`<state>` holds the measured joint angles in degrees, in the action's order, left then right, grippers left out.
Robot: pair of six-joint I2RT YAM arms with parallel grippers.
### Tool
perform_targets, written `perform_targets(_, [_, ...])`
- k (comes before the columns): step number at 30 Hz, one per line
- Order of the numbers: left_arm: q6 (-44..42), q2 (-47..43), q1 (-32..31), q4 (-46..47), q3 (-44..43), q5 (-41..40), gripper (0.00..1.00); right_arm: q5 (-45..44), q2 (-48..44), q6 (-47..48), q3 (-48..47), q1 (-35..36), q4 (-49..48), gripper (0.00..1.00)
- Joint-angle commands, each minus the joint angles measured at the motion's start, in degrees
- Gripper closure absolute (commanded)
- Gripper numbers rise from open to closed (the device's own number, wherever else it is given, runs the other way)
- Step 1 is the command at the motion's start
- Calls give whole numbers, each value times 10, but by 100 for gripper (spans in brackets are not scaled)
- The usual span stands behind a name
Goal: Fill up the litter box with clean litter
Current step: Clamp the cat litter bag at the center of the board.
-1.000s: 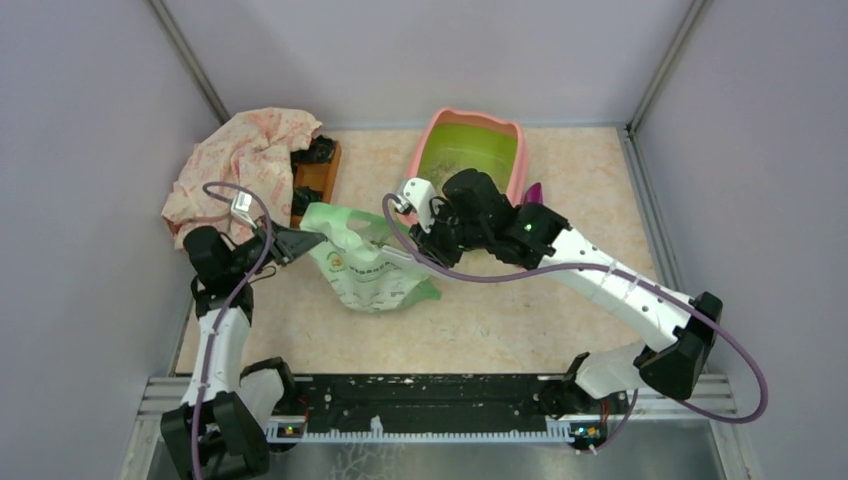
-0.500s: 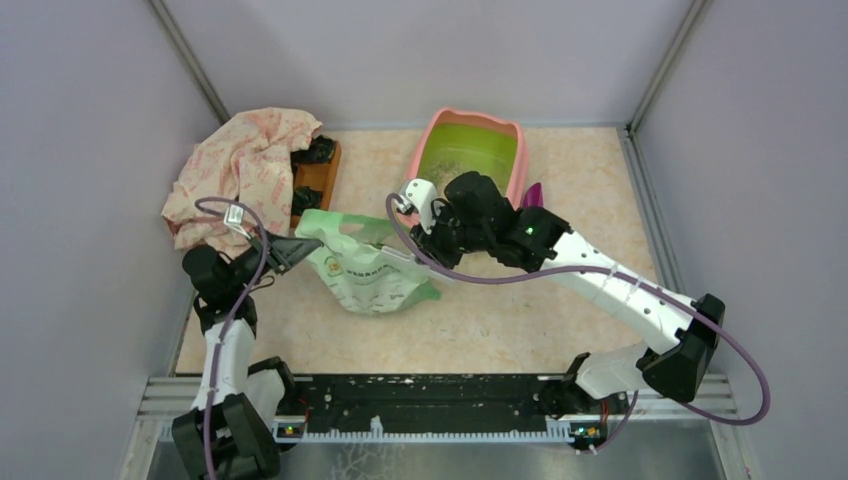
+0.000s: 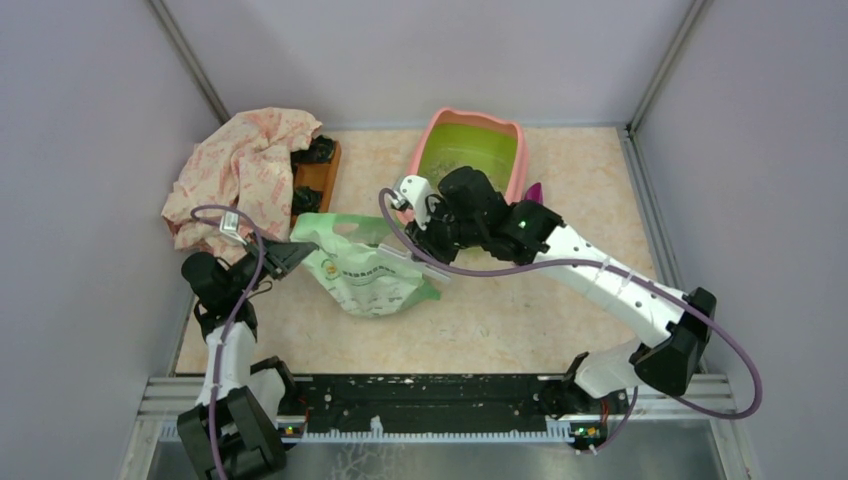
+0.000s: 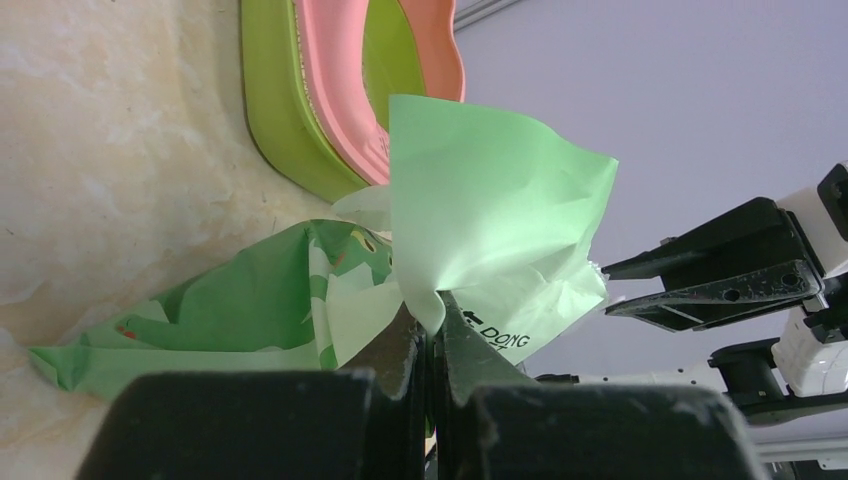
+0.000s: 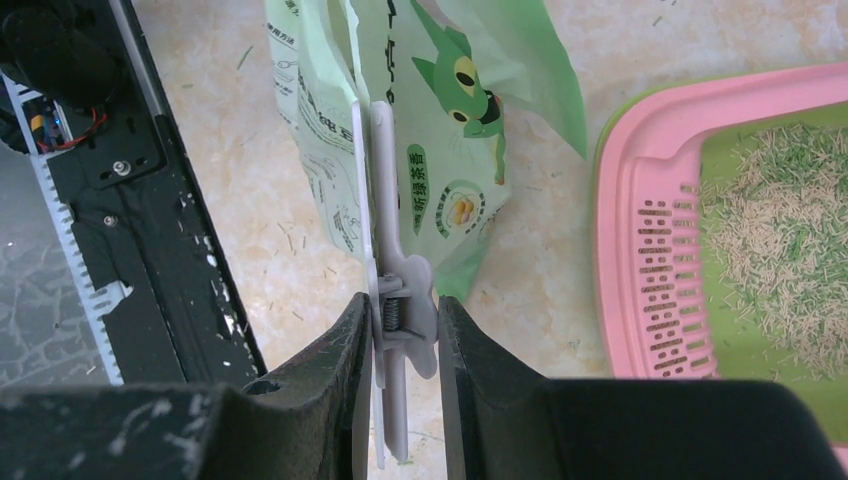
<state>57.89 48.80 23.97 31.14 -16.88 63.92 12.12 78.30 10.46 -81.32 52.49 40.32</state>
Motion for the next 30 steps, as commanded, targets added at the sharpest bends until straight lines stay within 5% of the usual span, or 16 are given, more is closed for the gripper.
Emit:
perform_targets(1, [-4,7,9,16,7,-2,100,18,15,11,-39,2,5,100])
perform_targets(30, [15,10,20,56,18,10,100,31,120,27,-190,13,96,100])
